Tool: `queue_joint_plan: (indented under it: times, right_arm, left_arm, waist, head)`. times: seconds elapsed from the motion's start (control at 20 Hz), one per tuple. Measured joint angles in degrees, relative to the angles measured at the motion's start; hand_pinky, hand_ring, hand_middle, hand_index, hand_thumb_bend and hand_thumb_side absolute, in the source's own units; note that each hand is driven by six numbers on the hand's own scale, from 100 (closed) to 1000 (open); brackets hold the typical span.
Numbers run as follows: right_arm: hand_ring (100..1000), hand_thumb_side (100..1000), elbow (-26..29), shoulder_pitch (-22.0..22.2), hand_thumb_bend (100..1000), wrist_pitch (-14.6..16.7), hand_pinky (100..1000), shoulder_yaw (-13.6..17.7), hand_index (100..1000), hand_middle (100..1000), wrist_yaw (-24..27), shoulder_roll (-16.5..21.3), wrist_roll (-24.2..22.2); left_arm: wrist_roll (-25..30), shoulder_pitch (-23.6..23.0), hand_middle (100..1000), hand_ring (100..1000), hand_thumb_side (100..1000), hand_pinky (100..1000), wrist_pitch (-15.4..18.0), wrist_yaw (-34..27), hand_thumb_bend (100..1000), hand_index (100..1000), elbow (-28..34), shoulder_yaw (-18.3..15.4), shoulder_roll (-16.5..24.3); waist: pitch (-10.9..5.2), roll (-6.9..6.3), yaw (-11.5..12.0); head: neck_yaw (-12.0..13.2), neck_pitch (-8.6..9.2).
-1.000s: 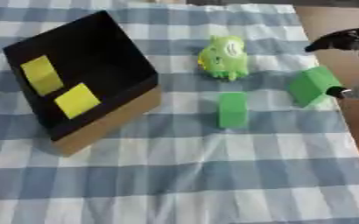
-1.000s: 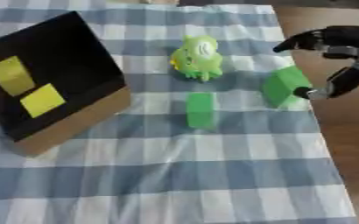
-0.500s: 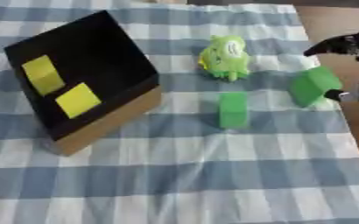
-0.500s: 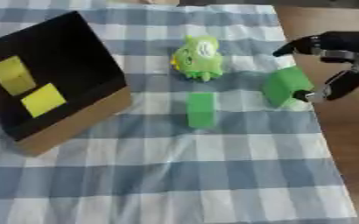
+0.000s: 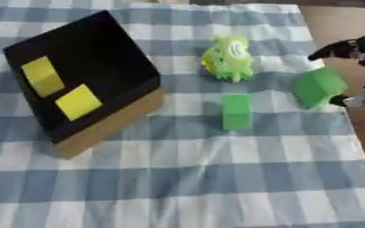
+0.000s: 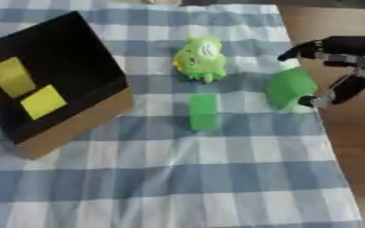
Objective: Pick up objects on the table and place them in the box.
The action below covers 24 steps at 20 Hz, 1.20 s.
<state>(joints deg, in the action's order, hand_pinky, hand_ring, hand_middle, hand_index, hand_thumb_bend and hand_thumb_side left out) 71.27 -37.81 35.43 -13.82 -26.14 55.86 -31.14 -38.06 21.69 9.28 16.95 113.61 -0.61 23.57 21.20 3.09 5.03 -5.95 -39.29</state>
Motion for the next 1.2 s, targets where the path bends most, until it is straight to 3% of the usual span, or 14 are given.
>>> queue_joint_plan:
  times: [0.35,0.5,0.7,0.8,1.2]
  right_arm:
    - [950,175,-1.7,-0.5,351,0.1,951,0.0,1000,874,-1.0,-0.9,0.1]
    - [934,136,-2.2,-0.6,271,0.2,941,0.0,959,807,-1.0,-1.4,0.2]
    - [915,100,-2.7,-1.0,217,0.3,926,0.0,891,716,-0.5,-1.7,0.3]
    - [888,100,-2.7,-1.0,199,0.4,909,0.0,812,615,-0.2,-1.8,0.4]
    - [783,100,-2.5,-1.0,225,1.1,859,0.0,618,444,0.9,-1.9,1.1]
  left_arm:
    - [0.2,0.0,781,924,644,745,-0.1,0.0,572,815,0.0,0.0,0.0]
    - [0.2,0.0,782,925,645,745,-0.2,-0.1,571,815,0.0,0.0,0.0]
    - [0.2,0.0,782,925,645,745,-0.2,-0.1,570,815,0.0,0.0,0.0]
    - [0.2,0.0,782,925,645,746,-0.2,-0.1,570,815,0.0,0.0,-0.1]
    - [0.2,0.1,782,924,643,746,-0.2,-0.1,571,814,0.0,0.0,-0.4]
  waist:
    - [0.05,0.0,0.1]
    - [0.05,0.0,0.1]
    - [0.05,0.0,0.2]
    - [0.05,0.0,0.2]
    - [0.05,0.0,0.2]
  head:
    - [-0.2,0.0]
    - [-0.2,0.0]
    - [-0.2,0.0]
    - [-0.2,0.0]
    - [-0.2,-0.08]
